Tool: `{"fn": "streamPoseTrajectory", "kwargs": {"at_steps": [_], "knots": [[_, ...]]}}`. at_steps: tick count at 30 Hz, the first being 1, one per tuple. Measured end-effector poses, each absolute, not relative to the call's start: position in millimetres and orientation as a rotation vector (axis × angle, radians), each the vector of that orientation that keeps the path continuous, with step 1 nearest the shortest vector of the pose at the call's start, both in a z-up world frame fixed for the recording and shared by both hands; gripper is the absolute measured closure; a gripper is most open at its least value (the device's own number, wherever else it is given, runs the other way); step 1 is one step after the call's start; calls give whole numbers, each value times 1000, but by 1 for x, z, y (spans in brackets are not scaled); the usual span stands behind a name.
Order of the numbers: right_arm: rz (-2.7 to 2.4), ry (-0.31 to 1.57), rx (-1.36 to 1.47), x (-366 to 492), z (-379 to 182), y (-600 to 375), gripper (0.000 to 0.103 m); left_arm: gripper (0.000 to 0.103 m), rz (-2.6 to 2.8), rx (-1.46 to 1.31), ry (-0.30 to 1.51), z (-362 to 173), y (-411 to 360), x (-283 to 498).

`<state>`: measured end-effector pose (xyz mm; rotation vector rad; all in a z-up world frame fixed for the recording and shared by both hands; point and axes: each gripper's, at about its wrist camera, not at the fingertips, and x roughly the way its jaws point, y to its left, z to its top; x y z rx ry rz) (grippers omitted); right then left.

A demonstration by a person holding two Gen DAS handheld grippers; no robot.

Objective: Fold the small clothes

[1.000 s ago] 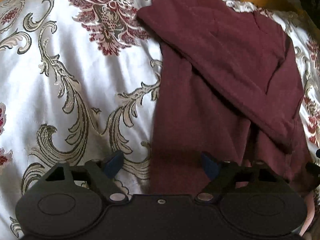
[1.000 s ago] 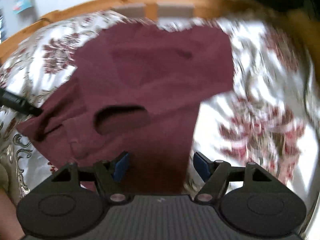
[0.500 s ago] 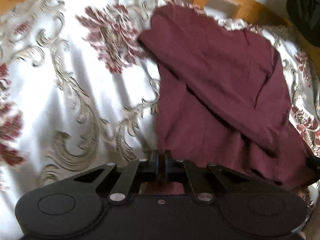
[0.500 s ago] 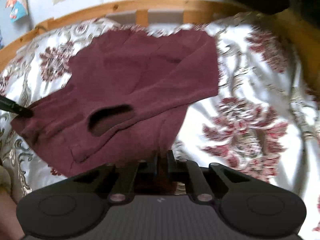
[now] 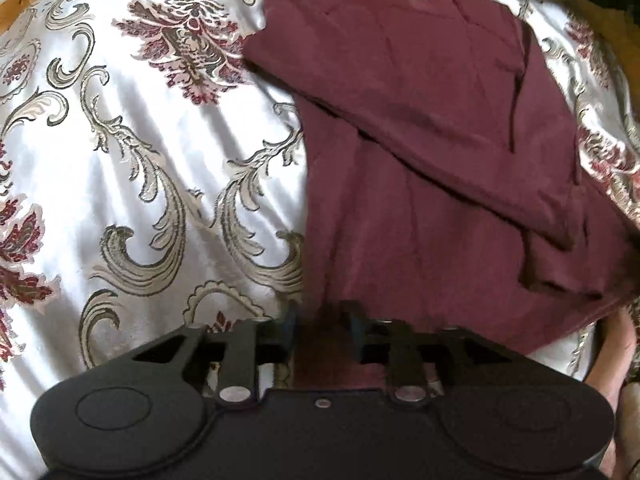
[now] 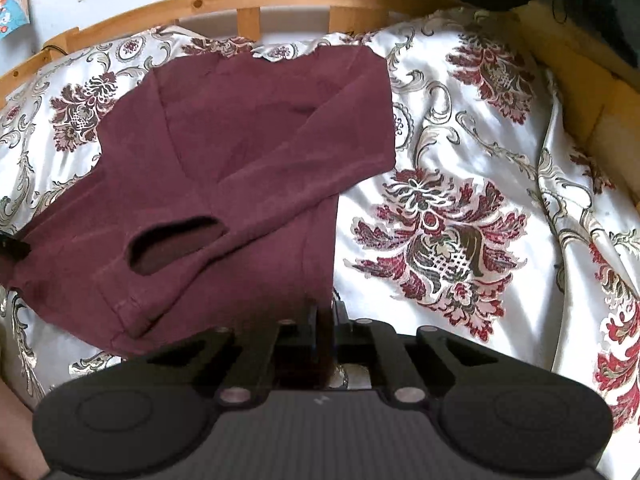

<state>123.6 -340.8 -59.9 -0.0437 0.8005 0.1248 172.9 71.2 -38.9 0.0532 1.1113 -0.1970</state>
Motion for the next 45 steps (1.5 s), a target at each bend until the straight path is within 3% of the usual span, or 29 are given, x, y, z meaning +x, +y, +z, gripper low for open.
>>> {"fn": "streamPoseTrajectory", "kwargs": {"at_steps": [2,4,5,12,18,26,32,34,37,42,45], "knots": [[146,762,-46,117,-56,-338,82,48,-202,54,1094,-36,70,171],[191,722,-65,109,-52,-334,53,34,-207,67,1054,-29,67,165],[213,705,-84,105,-49,-330,48,29,-217,72,1033,-25,65,162],[367,667,-368,82,-53,-276,17,13,-354,168,945,-8,42,129],[364,727,-619,79,-82,-233,17,12,-447,335,976,-19,13,111],[304,753,-631,92,-95,-230,17,12,-426,541,1085,-49,-7,113],[287,753,-568,101,-91,-243,33,11,-343,628,1123,-59,-7,122],[282,751,-535,103,-88,-248,50,11,-336,678,1128,-62,-9,124],[278,760,-488,106,-86,-253,63,11,-355,751,1124,-64,-10,126],[264,762,-457,107,-84,-258,63,21,-367,759,1115,-63,-6,131],[251,762,-456,108,-84,-259,58,38,-343,762,1096,-60,-5,129]]}}
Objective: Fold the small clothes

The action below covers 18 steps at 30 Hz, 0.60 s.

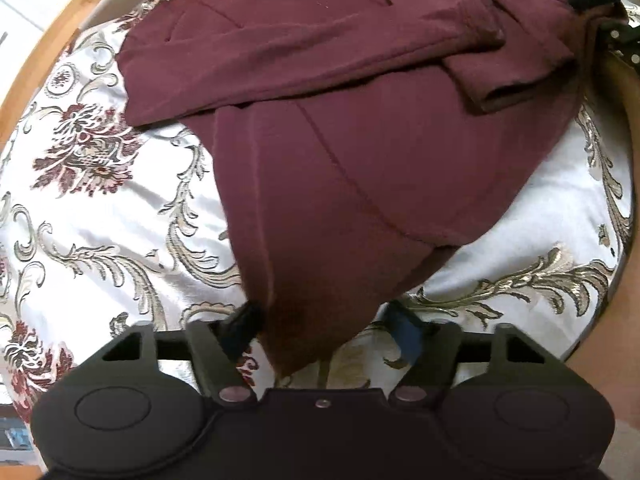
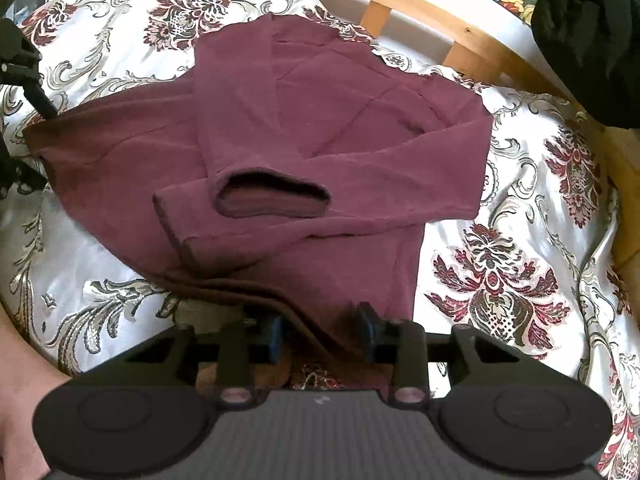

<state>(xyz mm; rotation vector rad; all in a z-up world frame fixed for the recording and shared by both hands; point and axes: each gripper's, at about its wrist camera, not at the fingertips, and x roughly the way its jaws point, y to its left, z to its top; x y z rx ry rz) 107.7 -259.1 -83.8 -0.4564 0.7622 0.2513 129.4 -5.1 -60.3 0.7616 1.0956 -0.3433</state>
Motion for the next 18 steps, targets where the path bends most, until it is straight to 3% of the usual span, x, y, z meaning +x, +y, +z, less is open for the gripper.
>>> {"fn": "streamPoseTrajectory", "kwargs": {"at_steps": [2,4,5,7,8,9,18], "knots": [[239,759,-465,107,-84,-259,56,59,-330,766,1080,-59,-5,128],[234,756,-476,106,-85,-256,59,70,-328,777,1060,-59,-6,126],[235,754,-486,105,-86,-255,64,77,-331,791,1046,-59,-7,123],[241,752,-508,103,-87,-252,86,87,-339,829,1009,-57,-12,116],[244,744,-518,101,-87,-251,89,91,-341,841,992,-56,-13,114],[243,731,-526,98,-86,-250,93,92,-341,847,970,-54,-14,111],[207,531,-445,59,-44,-266,97,95,-299,555,733,12,16,83]]}}
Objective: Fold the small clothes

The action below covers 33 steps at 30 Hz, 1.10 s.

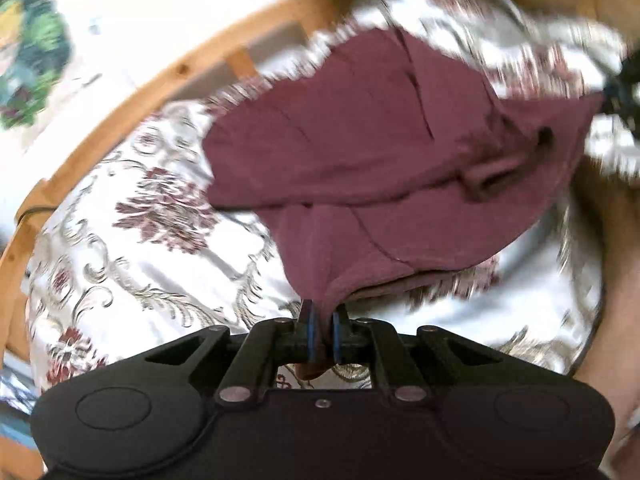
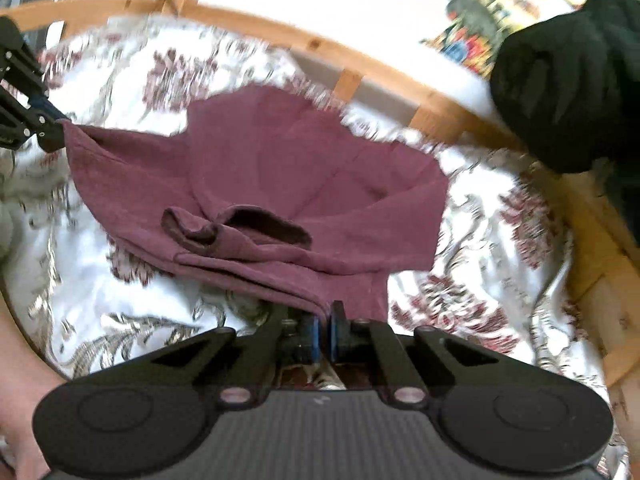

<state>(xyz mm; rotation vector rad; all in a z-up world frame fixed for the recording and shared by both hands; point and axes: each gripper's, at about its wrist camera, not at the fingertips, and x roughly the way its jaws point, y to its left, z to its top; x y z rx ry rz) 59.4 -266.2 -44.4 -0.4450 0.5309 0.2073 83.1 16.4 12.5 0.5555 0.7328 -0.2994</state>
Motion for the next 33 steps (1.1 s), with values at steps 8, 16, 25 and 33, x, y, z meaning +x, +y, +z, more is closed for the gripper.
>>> {"fn": "streamPoseTrajectory", "kwargs": {"at_steps": [8,16,25,33], "knots": [[177,399,-531,-33,7,-271,97,95,-332,372,623,65,41,2],[144,395,-545,-71,20,-274,97,95,-386,263,599,91,39,-21],[25,225,-634,45,18,-267,97,94,-251,293,546,91,23,95],[-59,147,-699,176,-18,-256,97,94,-162,271,576,48,15,227]]}}
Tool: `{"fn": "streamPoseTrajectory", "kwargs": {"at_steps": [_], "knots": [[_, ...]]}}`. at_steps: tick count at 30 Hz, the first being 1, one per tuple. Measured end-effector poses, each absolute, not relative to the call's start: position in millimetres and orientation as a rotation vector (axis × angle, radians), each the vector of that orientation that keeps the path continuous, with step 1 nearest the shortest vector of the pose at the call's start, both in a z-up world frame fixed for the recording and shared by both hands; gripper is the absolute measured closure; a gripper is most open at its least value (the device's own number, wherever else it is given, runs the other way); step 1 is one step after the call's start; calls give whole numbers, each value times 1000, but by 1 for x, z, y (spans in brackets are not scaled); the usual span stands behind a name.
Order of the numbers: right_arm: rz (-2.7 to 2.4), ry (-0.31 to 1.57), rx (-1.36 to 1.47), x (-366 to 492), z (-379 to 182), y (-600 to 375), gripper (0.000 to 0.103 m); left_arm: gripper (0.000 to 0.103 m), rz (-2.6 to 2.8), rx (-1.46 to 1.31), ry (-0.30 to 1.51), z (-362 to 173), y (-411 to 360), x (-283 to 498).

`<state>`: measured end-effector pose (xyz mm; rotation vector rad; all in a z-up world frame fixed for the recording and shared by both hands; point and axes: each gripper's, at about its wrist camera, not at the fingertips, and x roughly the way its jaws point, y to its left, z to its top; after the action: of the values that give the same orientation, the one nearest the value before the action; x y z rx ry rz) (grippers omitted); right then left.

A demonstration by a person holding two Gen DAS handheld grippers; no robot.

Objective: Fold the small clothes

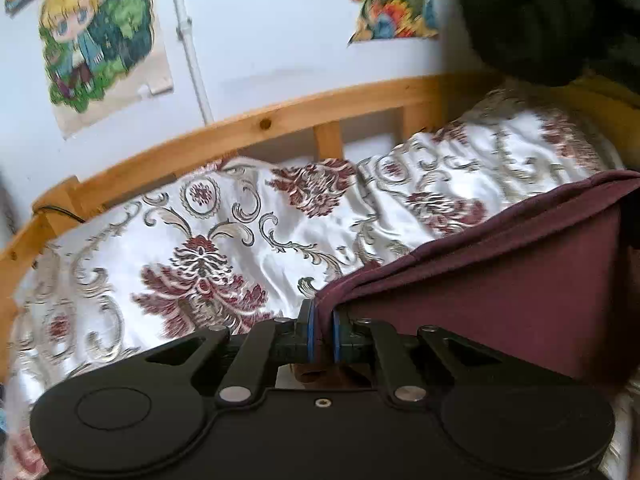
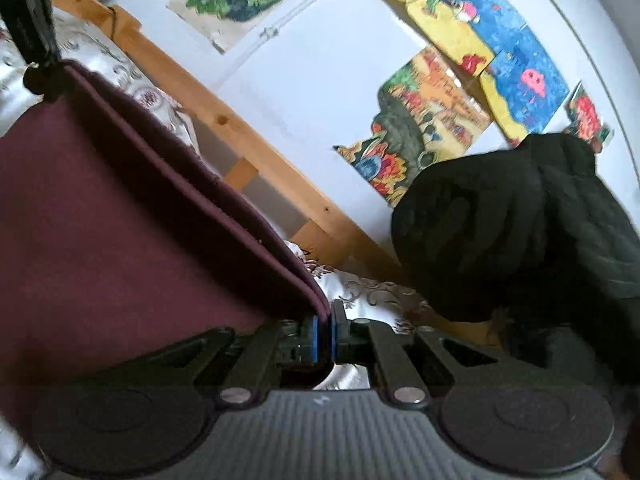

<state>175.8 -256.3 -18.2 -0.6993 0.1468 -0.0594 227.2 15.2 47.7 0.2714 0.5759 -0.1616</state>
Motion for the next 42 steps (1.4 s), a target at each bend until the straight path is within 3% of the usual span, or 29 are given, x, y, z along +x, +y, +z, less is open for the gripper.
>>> {"fn": "streamPoseTrajectory", "kwargs": {"at_steps": [9,18,20,25,27,29,32,37,42], "knots": [[-62,231,-689,266,-71,-256,97,93,-156,208,652,-13,21,305],[-54,329,-654,282,-97,-251,92,86,-178,75,725,-39,40,323],[-54,337,-650,285,-97,-252,90,83,-182,43,737,-39,42,324],[-65,348,-611,284,-91,-258,71,79,-182,-4,754,-37,46,324],[-61,358,-586,285,-87,-262,66,71,-175,-10,758,-36,46,323],[-61,365,-559,286,-83,-266,59,45,-161,-16,766,-35,48,322],[-50,379,-503,285,-76,-275,45,20,-147,-73,761,-31,55,319],[-37,373,-386,279,-61,-295,9,6,-130,-159,749,-26,68,317],[14,400,-198,269,-49,-320,1,2,-115,-158,750,-26,69,313]]}}
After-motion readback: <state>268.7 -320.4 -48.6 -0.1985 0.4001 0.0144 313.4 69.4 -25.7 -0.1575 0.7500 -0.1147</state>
